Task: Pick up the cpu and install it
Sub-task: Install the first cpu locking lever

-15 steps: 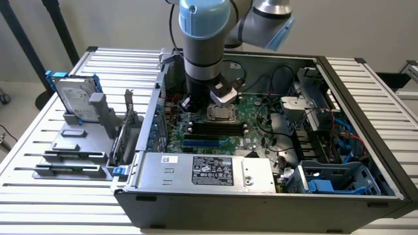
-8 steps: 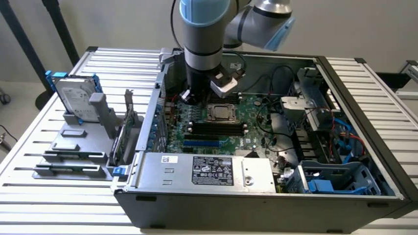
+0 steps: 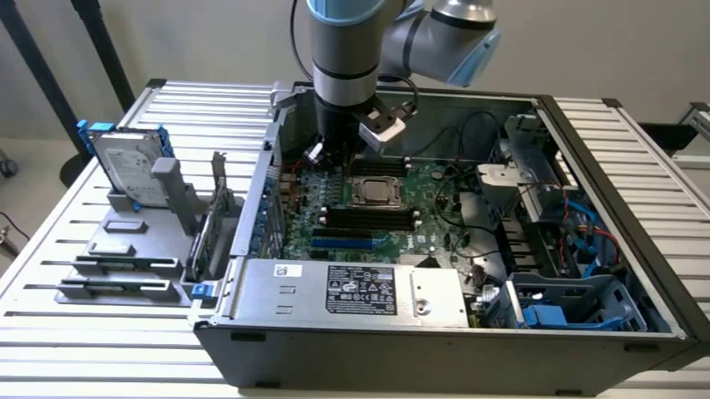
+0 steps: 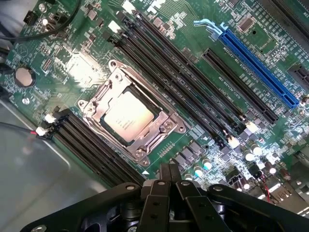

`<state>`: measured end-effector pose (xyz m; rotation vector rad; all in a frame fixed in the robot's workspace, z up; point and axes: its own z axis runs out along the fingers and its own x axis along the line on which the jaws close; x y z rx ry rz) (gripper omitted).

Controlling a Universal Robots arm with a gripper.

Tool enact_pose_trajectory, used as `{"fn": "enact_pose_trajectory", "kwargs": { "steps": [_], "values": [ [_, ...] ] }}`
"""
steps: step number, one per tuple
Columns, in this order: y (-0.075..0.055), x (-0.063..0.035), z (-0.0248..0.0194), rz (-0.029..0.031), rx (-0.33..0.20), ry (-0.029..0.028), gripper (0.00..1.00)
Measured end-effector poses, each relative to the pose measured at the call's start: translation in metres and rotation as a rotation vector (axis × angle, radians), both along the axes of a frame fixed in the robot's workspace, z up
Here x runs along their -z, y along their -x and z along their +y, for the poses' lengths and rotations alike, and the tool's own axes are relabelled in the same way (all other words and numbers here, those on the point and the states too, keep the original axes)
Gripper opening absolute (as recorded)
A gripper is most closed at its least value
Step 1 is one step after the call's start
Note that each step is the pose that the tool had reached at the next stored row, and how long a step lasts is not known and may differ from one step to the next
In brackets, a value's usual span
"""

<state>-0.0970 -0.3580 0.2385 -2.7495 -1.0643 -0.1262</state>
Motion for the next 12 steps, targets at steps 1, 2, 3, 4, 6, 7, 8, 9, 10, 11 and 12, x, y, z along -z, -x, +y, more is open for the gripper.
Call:
{"fn": "enact_pose_trajectory", "kwargs": {
  "steps": [1,2,3,4,6,7,8,9,10,11,12],
  "values": [
    [0.0001,-0.0012,0.0007,0.0000,-0.008,0.0028,0.11],
    [0.0001,-0.0021,0.0013,0.0000,-0.017,0.0056,0.11],
    [0.0002,-0.0030,0.0018,0.0001,-0.026,0.0080,0.11],
    [0.0002,-0.0037,0.0023,0.0001,-0.036,0.0101,0.11],
    [0.0002,-0.0047,0.0032,0.0000,-0.058,0.0139,0.11],
    [0.0002,-0.0051,0.0035,0.0000,-0.068,0.0155,0.11],
    [0.0002,-0.0054,0.0039,-0.0001,-0.079,0.0169,0.11],
    [0.0002,-0.0058,0.0043,-0.0001,-0.090,0.0183,0.11],
    [0.0002,-0.0063,0.0047,-0.0002,-0.101,0.0191,0.11],
    [0.0002,-0.0069,0.0052,-0.0002,-0.112,0.0195,0.11],
    [0.0002,-0.0075,0.0056,-0.0003,-0.122,0.0198,0.11]
  ]
}}
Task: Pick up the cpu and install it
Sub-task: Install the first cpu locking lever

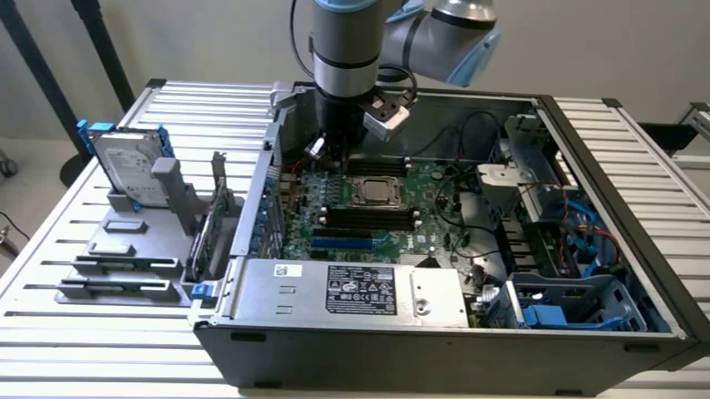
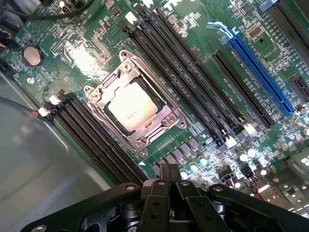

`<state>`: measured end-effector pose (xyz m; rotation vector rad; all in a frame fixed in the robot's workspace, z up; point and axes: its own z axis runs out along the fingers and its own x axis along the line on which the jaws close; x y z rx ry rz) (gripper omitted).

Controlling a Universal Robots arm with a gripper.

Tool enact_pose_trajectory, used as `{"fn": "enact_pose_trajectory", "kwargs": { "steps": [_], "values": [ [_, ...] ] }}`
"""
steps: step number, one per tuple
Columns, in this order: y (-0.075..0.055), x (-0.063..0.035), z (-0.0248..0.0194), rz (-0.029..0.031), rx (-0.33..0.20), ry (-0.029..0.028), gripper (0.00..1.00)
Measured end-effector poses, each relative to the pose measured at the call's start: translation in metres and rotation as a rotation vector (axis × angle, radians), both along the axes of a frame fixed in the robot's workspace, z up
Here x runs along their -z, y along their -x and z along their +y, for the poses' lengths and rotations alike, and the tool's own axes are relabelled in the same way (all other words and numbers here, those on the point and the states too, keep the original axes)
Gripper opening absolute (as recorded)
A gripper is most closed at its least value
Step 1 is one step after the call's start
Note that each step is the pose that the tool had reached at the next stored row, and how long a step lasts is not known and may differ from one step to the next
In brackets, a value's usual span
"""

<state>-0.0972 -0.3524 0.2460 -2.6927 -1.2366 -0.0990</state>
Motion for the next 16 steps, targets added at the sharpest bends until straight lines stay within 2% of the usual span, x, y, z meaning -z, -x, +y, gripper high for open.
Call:
{"fn": "enact_pose_trajectory", "kwargs": {
  "steps": [8,16],
  "values": [
    [0.0000,-0.0058,0.0034,-0.0001,-0.083,0.0005,0.11],
    [0.0000,-0.0069,0.0034,-0.0001,-0.088,0.0004,0.11]
  ]
}}
